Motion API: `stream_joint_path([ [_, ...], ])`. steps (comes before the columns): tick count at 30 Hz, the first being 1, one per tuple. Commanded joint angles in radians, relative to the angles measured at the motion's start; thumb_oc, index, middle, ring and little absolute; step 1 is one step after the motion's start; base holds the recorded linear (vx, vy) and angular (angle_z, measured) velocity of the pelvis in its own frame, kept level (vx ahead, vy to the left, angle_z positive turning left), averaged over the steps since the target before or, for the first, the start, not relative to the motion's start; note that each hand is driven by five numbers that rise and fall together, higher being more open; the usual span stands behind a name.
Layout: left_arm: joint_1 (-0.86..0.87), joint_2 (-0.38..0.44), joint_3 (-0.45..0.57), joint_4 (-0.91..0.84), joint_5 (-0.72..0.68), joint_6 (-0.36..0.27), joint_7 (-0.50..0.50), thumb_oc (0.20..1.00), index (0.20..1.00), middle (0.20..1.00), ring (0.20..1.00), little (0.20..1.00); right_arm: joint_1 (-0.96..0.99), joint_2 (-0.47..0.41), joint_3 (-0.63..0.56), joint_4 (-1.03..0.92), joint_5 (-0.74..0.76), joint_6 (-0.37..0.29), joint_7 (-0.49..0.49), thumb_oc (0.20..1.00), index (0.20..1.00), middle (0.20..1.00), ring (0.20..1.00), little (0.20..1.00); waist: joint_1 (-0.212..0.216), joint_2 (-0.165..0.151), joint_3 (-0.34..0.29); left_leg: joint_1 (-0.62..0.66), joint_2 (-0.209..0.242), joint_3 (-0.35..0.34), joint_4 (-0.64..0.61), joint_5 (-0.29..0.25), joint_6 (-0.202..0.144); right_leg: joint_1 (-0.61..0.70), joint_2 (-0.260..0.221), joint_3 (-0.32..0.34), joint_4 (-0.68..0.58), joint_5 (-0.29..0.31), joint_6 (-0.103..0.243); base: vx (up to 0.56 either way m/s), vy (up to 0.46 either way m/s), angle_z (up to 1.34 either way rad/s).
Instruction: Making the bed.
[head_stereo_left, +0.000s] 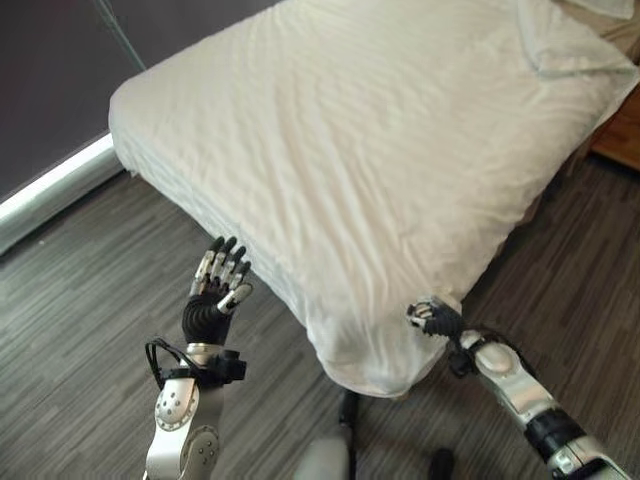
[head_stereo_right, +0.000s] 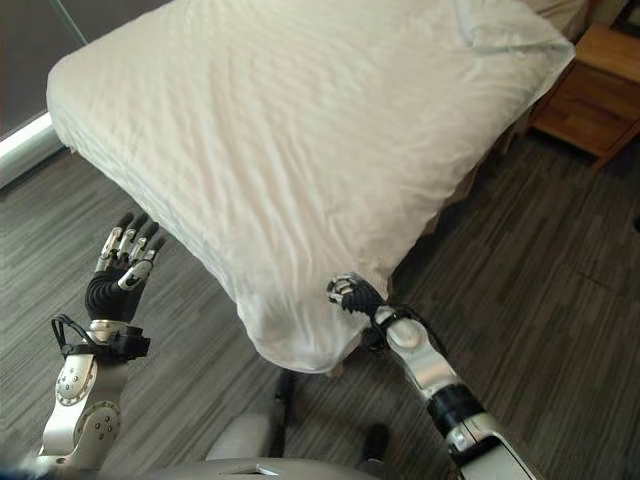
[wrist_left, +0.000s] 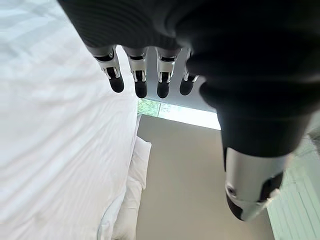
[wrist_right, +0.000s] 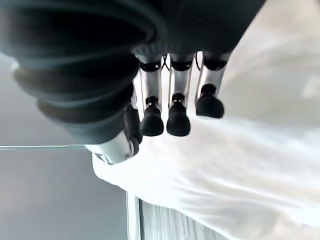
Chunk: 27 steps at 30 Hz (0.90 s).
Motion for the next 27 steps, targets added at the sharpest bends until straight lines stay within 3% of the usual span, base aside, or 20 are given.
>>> stream_joint_path([
  [1, -0.086, 0.023, 0.014, 0.01, -0.002, -0.049, 0.009, 1.0, 1.0, 1.0, 1.0, 1.0, -0.102, 0.023, 0.017, -0.034, -0.016, -0.042, -0.016, 0.2, 0.2, 0.2, 0.2, 0.2, 0.038, -0.027, 0.056, 0.076, -0.039, 0.015, 0.006, -0.057, -0.003, -0.066, -0.038, 0.042, 0.012, 0.082, 0.012, 0.02, 0.006, 0.11],
  [9, -0.087, 0.027, -0.001, 0.016, -0.012, -0.053, 0.016, 1.0, 1.0, 1.0, 1.0, 1.0, -0.122, 0.045, 0.004, 0.02, 0.025, -0.038, -0.031, 0.2, 0.2, 0.2, 0.2, 0.2, 0.056, -0.019, 0.07, 0.055, -0.043, 0.008, 0.006, -0.057, -0.001, -0.08, -0.04, 0.04, 0.012, 0.078, 0.011, 0.01, 0.006, 0.02],
  [13, -0.086, 0.03, -0.016, 0.015, -0.033, -0.054, 0.019, 1.0, 1.0, 1.0, 1.0, 1.0, -0.131, 0.074, -0.048, 0.215, 0.08, -0.038, -0.078, 0.2, 0.2, 0.2, 0.2, 0.2, 0.059, -0.006, 0.081, 0.042, -0.047, 0.005, 0.006, -0.054, 0.0, -0.093, -0.042, 0.04, 0.012, 0.08, 0.011, 0.0, 0.0, 0.0],
  [16, -0.105, 0.042, -0.036, 0.007, -0.06, -0.052, 0.022, 1.0, 1.0, 1.0, 1.0, 1.0, -0.189, 0.071, -0.15, 0.514, 0.169, -0.03, -0.143, 0.2, 0.2, 0.2, 0.2, 0.2, 0.065, 0.02, 0.112, 0.012, -0.05, -0.001, 0.006, -0.046, -0.002, -0.126, -0.043, 0.045, 0.012, 0.091, 0.012, -0.07, 0.02, -0.03],
  [19, -0.11, 0.04, -0.041, 0.005, -0.068, -0.05, 0.022, 1.0, 1.0, 1.0, 1.0, 1.0, -0.212, 0.044, -0.218, 0.627, 0.207, -0.03, -0.17, 0.2, 0.2, 0.2, 0.2, 0.2, 0.067, 0.03, 0.122, -0.007, -0.052, 0.0, 0.006, -0.04, -0.002, -0.147, -0.044, 0.048, 0.012, 0.099, 0.013, -0.02, 0.007, -0.02],
  [21, -0.119, 0.036, -0.036, 0.008, -0.067, -0.05, 0.029, 1.0, 1.0, 1.0, 1.0, 1.0, -0.196, 0.009, -0.33, 0.73, 0.282, -0.034, -0.21, 0.2, 0.2, 0.2, 0.2, 0.2, 0.062, 0.037, 0.137, -0.014, -0.047, 0.008, 0.006, -0.044, -0.003, -0.158, -0.045, 0.054, 0.012, 0.098, 0.017, -0.01, 0.016, -0.02],
  [27, -0.129, 0.048, -0.011, -0.004, -0.043, -0.053, 0.026, 1.0, 1.0, 1.0, 1.0, 1.0, -0.07, -0.059, -0.458, 0.803, 0.336, -0.035, -0.208, 0.2, 0.2, 0.2, 0.2, 0.2, 0.029, 0.035, 0.143, -0.024, -0.049, 0.014, 0.006, -0.05, -0.002, -0.173, -0.046, 0.063, 0.012, 0.098, 0.021, 0.01, 0.014, 0.07],
])
